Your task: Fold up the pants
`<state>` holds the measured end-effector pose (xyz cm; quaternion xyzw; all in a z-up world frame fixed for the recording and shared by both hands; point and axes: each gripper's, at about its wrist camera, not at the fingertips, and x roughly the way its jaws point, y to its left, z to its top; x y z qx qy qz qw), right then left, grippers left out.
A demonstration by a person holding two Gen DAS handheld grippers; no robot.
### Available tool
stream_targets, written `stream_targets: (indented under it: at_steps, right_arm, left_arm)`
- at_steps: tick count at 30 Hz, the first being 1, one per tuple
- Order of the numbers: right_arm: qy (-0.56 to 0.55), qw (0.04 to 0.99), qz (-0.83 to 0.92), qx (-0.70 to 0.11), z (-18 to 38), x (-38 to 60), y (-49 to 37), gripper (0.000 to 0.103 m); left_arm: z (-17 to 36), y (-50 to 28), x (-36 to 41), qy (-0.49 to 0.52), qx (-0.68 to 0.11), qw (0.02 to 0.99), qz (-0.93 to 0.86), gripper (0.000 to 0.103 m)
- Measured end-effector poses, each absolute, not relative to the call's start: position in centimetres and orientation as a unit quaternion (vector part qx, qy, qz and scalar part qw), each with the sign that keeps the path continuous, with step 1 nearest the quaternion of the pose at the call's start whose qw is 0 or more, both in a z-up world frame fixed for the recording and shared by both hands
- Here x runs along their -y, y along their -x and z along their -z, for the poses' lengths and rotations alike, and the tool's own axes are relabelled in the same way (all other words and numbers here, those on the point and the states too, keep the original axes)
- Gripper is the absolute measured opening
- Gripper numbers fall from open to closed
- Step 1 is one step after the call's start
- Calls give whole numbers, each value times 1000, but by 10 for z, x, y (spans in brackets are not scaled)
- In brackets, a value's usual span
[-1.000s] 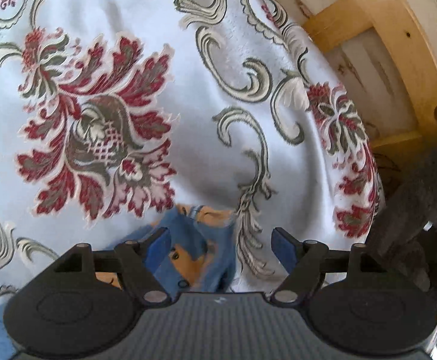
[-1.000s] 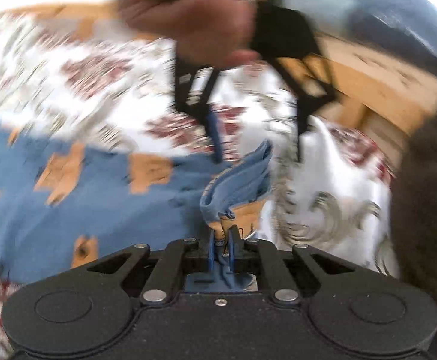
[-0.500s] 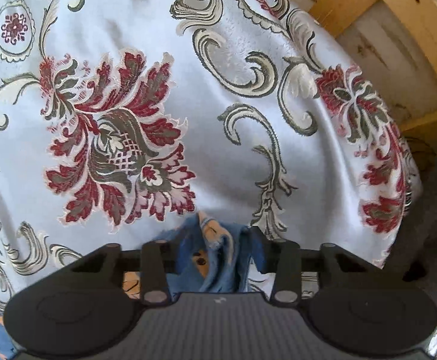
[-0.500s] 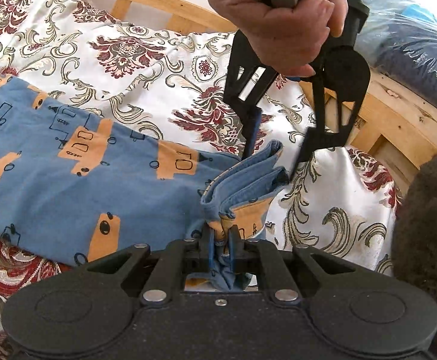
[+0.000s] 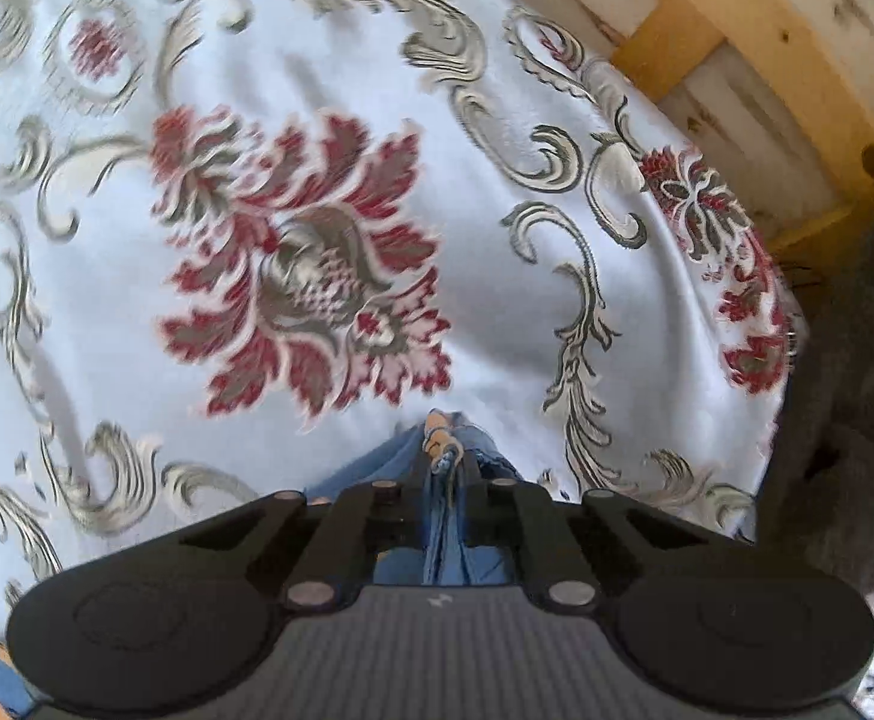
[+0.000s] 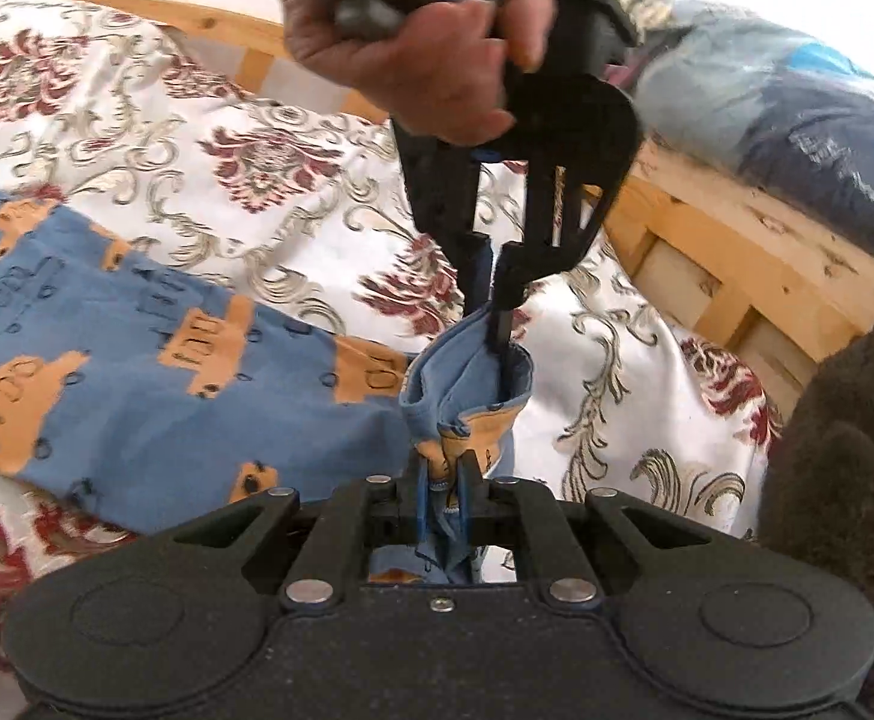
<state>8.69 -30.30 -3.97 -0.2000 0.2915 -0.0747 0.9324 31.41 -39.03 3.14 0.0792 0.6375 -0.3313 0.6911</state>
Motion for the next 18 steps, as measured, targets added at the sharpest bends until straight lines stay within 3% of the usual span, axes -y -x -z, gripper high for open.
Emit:
stream_targets:
  at_steps: [8, 12, 15, 18]
  right_arm:
    - [220, 941, -5, -258, 34, 275, -67, 10]
    - [243, 930, -48, -271, 43, 259, -64, 10]
    - [243, 928, -59, -275, 44, 255, -63, 10]
    - [236, 928, -59, -281, 45, 255, -63, 10]
  left_arm:
    - [-30, -309, 305, -27, -613, 682, 398, 10]
    - [7, -328, 241, 30, -629, 677, 380, 48]
    - [28, -336, 211, 97, -636, 667, 375, 54]
    - [34, -337, 198, 154, -631, 652, 391, 67]
